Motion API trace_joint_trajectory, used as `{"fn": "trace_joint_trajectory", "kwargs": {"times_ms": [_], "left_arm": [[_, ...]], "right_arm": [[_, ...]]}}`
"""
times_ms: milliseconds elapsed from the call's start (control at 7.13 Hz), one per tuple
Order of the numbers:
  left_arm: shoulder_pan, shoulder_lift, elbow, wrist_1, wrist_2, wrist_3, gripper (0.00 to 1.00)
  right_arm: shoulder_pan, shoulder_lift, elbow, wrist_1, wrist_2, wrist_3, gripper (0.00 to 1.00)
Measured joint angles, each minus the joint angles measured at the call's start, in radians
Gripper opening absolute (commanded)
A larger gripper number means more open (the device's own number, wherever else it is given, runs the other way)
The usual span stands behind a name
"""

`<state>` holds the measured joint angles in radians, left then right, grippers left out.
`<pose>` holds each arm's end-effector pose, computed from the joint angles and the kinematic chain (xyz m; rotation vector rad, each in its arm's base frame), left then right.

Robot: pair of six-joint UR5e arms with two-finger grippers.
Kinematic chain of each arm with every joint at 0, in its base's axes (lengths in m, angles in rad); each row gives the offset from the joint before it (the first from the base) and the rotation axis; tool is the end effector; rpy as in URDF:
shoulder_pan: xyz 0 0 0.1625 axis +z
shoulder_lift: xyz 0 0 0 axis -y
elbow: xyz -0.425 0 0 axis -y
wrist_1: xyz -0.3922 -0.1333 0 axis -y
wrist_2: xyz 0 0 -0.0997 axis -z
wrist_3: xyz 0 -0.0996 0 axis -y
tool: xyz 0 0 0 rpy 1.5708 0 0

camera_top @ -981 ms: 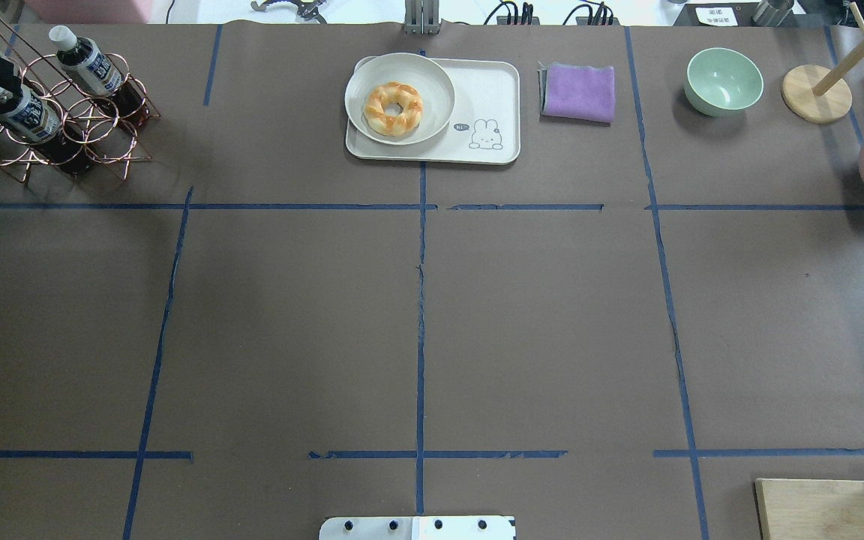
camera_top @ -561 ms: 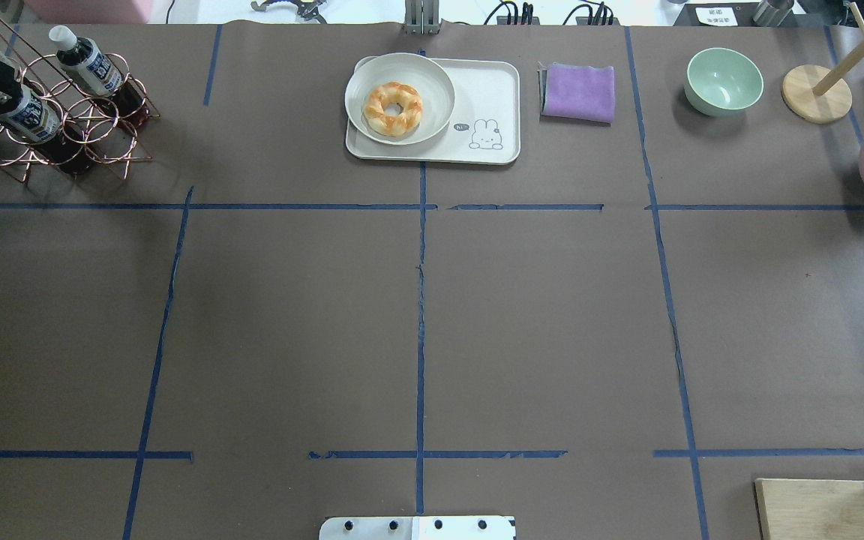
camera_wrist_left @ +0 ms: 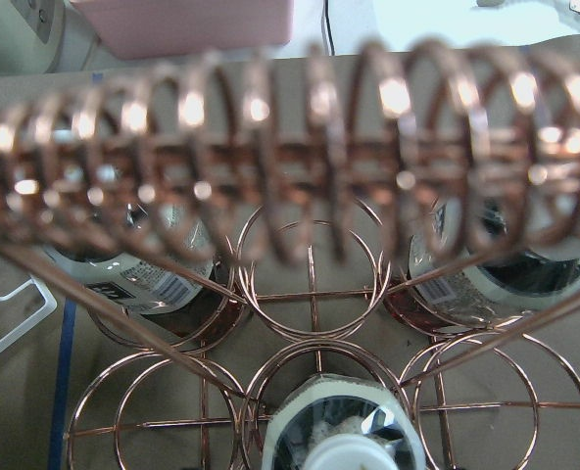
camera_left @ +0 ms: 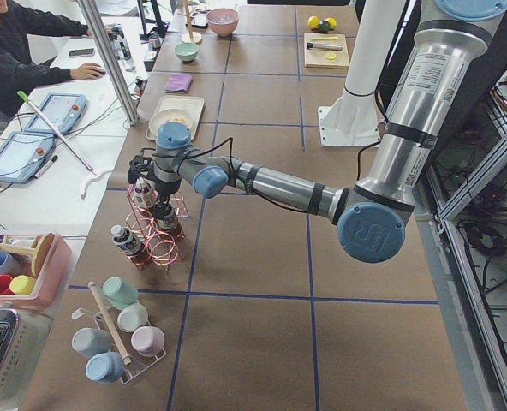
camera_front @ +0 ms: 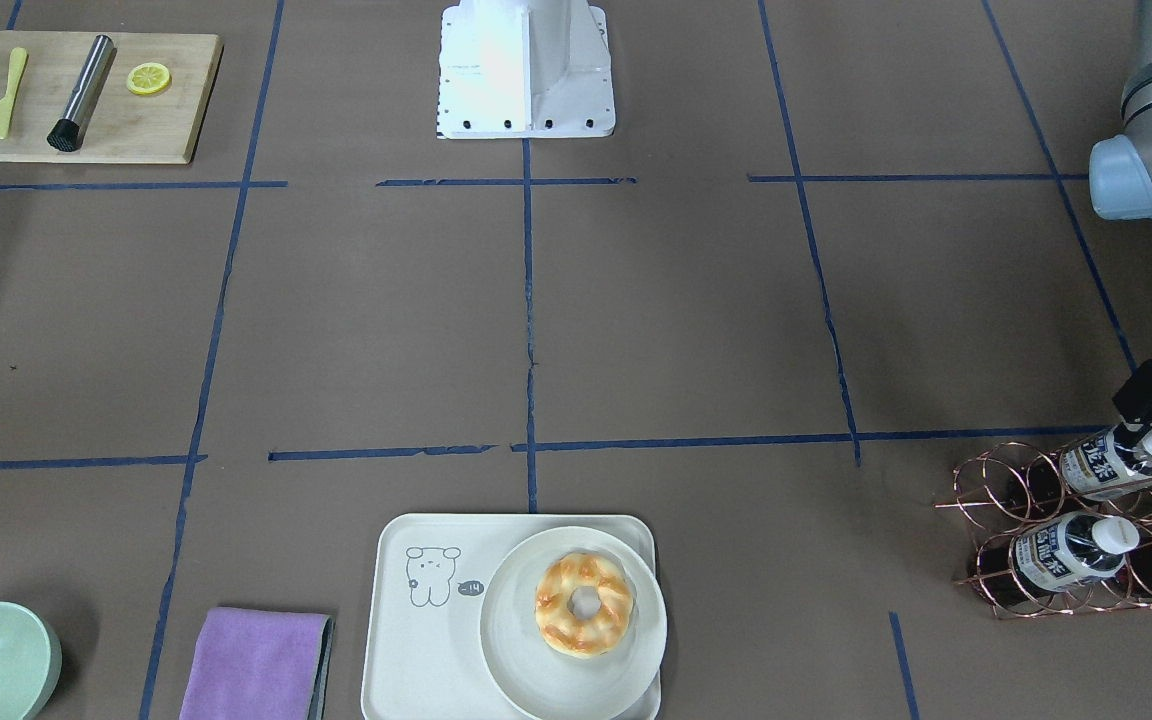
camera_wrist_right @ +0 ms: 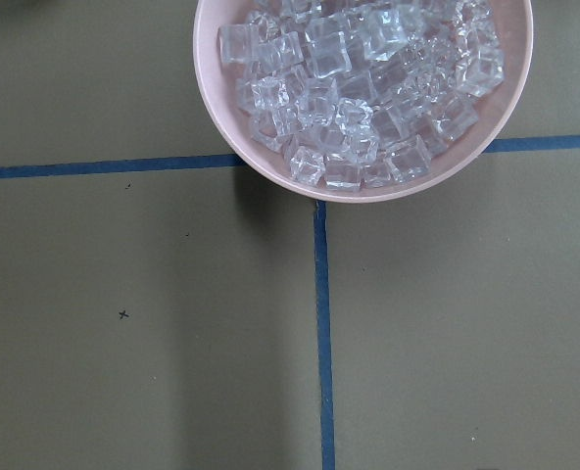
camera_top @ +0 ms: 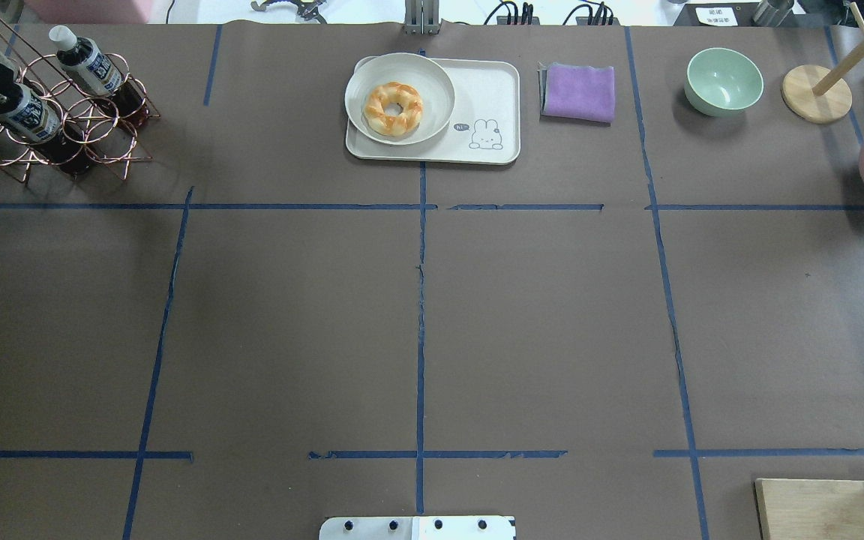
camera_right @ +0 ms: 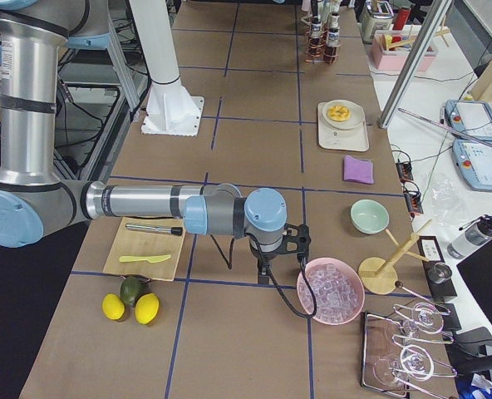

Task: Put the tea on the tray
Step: 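Lower the left gripper onto a white-capped tea bottle and close it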

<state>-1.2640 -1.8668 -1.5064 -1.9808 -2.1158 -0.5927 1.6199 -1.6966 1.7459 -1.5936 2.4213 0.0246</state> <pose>0.1144 -0.6315 0.4876 0.3342 0.7449 -0.0951 0.0800 -0.4364 0.6278 0.0353 -0.8502 0.0579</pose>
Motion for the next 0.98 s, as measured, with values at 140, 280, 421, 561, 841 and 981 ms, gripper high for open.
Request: {"fn": "trace_joint_trajectory", "kwargs": {"times_ms": [140, 280, 421, 561, 841, 981], "left_arm": [[0.0, -0.002, 0.0, 0.001, -0.001, 0.0, 0.81], [0.0, -0.007, 0.0, 0.001, -0.001, -0.002, 0.77], [0.0, -0.011, 0.0, 0.002, -0.001, -0.003, 0.73], [0.0, -0.013, 0.001, 0.003, 0.0, -0.003, 0.69], [0.0, -0.014, 0.004, 0.003, 0.0, -0.002, 0.61], [0.0, -0.014, 0.004, 0.001, 0.0, -0.002, 0.56]], "right_arm": [[0.0, 0.0, 0.0, 0.0, 0.0, 0.0, 1.0], [0.0, 0.0, 0.001, 0.0, -0.001, 0.0, 1.0], [0.0, 0.0, 0.001, 0.0, -0.001, 0.0, 1.0], [0.0, 0.0, 0.001, 0.0, -0.001, 0.0, 1.0], [0.0, 0.0, 0.0, 0.0, 0.0, 0.0, 1.0], [0.0, 0.0, 0.001, 0.0, 0.0, 0.0, 1.0]]}}
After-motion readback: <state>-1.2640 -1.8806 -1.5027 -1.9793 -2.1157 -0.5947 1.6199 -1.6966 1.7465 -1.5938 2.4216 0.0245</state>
